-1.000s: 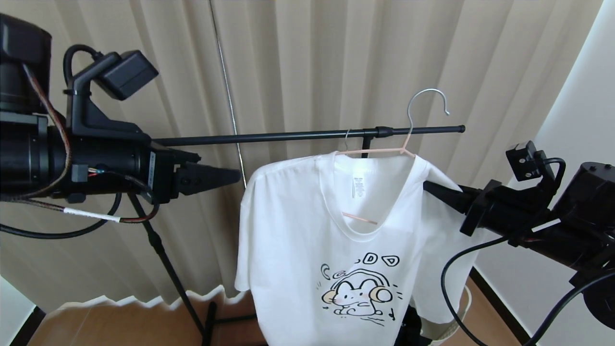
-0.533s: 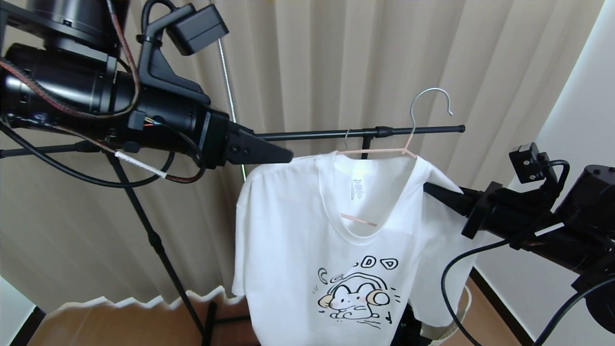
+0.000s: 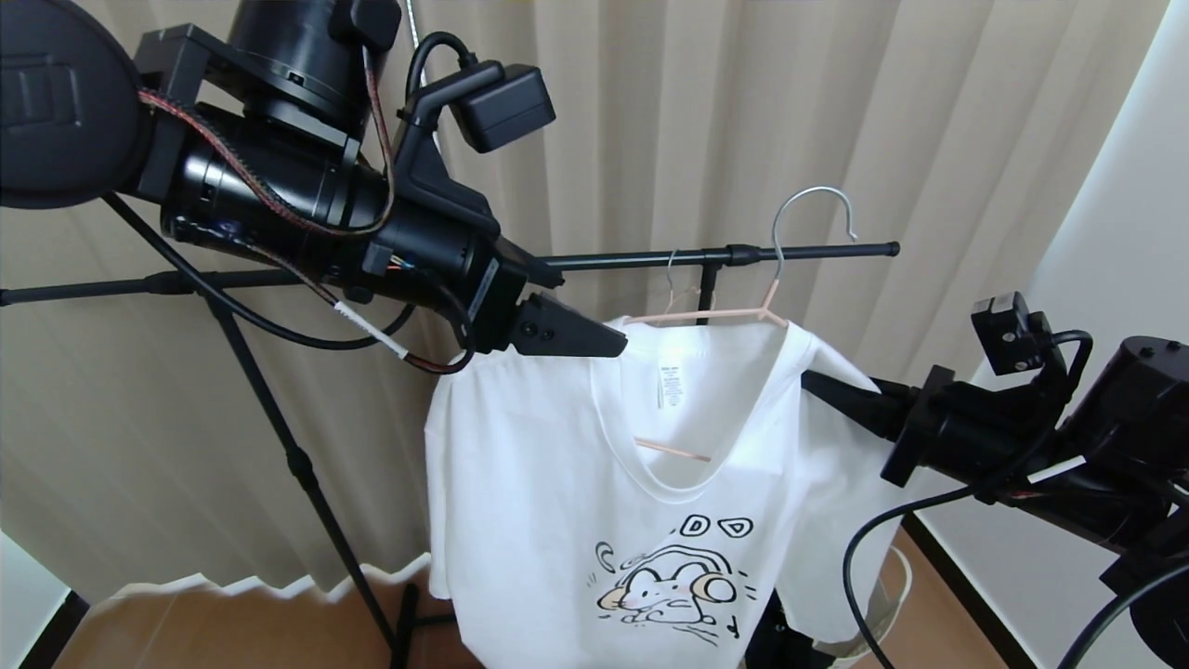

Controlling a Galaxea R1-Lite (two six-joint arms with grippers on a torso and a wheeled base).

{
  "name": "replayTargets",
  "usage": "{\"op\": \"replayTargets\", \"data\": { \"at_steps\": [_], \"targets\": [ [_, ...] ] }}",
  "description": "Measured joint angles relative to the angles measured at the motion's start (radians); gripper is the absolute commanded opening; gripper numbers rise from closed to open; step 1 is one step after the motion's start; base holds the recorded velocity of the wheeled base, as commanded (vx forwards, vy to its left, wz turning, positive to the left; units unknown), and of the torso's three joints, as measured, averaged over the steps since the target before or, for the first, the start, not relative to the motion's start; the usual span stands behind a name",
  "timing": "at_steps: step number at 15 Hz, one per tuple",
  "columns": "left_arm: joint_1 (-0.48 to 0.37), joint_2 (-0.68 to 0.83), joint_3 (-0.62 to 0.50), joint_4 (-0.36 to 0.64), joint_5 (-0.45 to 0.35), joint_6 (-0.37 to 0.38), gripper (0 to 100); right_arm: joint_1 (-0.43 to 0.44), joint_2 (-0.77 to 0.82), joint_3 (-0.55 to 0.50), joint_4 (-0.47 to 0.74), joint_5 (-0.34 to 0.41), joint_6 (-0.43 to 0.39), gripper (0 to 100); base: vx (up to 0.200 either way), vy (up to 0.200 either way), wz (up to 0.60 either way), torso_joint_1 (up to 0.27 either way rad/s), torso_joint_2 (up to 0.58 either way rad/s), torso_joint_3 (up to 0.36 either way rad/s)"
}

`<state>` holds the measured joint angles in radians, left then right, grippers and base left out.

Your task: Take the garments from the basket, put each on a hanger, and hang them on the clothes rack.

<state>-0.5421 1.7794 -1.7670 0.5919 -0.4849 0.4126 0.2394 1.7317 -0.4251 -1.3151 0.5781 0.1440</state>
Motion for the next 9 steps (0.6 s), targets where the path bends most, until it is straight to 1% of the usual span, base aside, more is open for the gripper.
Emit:
{"op": "replayTargets", "data": {
  "at_steps": [2, 3, 5, 9],
  "targets": [
    [-0.001, 0.006, -0.001, 0.047, -0.005, 0.065, 100, 0.009, 0.000, 0.004, -0.007, 0.000, 0.000, 0, 0.000, 0.000, 0.00, 0.000, 0.00, 0.000],
    [-0.001, 0.009, -0.003, 0.055, -0.019, 0.084, 100, 0.016, -0.001, 0.007, -0.007, -0.001, 0.000, 0, 0.000, 0.000, 0.00, 0.000, 0.00, 0.000],
    [-0.009, 0.013, -0.007, 0.056, -0.030, 0.089, 100, 0.030, -0.002, 0.011, -0.007, -0.001, -0.001, 0, 0.000, 0.000, 0.00, 0.000, 0.00, 0.000],
    [-0.028, 0.026, -0.007, 0.057, -0.032, 0.090, 100, 0.048, -0.003, 0.036, -0.064, -0.001, -0.003, 0, 0.000, 0.000, 0.00, 0.000, 0.00, 0.000]
  ]
}}
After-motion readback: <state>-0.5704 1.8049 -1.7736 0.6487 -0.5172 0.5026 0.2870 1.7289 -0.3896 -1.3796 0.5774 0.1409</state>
